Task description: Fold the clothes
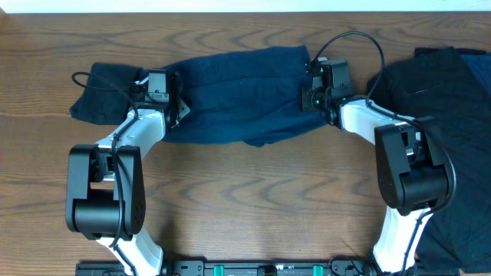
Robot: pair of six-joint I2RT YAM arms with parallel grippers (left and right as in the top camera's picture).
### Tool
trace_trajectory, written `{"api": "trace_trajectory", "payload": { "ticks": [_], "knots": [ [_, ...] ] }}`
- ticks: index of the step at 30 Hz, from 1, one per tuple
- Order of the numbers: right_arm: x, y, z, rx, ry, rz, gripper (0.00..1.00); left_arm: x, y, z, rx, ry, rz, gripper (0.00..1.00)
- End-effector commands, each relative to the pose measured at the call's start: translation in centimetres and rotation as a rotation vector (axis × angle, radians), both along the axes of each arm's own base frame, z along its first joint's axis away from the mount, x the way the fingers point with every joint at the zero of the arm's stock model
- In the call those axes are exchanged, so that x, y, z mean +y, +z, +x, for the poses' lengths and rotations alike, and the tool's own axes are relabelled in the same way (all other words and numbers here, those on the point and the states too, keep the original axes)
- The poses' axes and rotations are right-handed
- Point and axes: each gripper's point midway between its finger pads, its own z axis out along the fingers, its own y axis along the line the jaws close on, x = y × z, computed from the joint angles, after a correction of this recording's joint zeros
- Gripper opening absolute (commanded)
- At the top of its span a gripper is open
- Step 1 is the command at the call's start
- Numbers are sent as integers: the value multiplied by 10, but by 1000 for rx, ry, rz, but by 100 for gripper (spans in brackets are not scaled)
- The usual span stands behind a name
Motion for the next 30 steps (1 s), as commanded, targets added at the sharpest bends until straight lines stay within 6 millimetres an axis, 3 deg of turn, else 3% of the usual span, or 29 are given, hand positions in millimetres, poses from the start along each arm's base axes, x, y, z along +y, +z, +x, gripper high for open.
{"api": "trace_trajectory", "payload": {
  "ticks": [1,10,19,23,30],
  "knots": [
    [-15,-12,-12,68,-37,-53,1,-7,-14,-14,75,-32,-24,6],
    [-69,-45,-74,420,-289,-60,1,-29,-29,-58,267,-94,-147,6],
    [-103,-44,-118,616,-419,-69,1,-47,-23,-114,473,-134,-173,6],
    [-108,-20,-123,611,-442,-55,1,-63,-11,-122,474,-209,-155,6],
    [-104,58,-114,427,-406,-19,1,-78,35,-112,328,-266,-156,6]
  ]
}}
